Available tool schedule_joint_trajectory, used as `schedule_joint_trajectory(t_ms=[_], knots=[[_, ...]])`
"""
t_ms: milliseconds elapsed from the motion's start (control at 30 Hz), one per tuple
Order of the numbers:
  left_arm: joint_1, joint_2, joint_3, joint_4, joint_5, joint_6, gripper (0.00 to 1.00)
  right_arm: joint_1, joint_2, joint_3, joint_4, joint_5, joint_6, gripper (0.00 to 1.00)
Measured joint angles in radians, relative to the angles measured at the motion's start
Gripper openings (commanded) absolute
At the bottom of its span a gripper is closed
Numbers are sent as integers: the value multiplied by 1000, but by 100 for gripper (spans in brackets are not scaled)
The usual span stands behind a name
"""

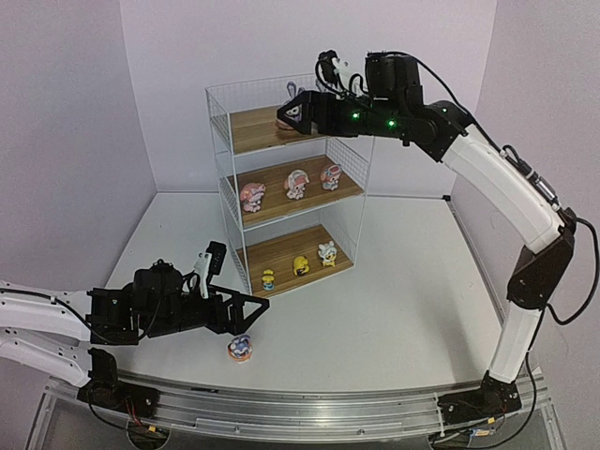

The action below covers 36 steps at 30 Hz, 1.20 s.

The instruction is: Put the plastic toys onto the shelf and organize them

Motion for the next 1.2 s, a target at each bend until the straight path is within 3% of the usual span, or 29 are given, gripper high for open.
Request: schedule_joint_trajectory(t_ms=[433,1200], knots=[[0,0,0,0,0,0,100,-2,-62,-20,29,-72,30,90],[0,0,0,0,0,0,100,-2,35,78,36,-61,32,90]])
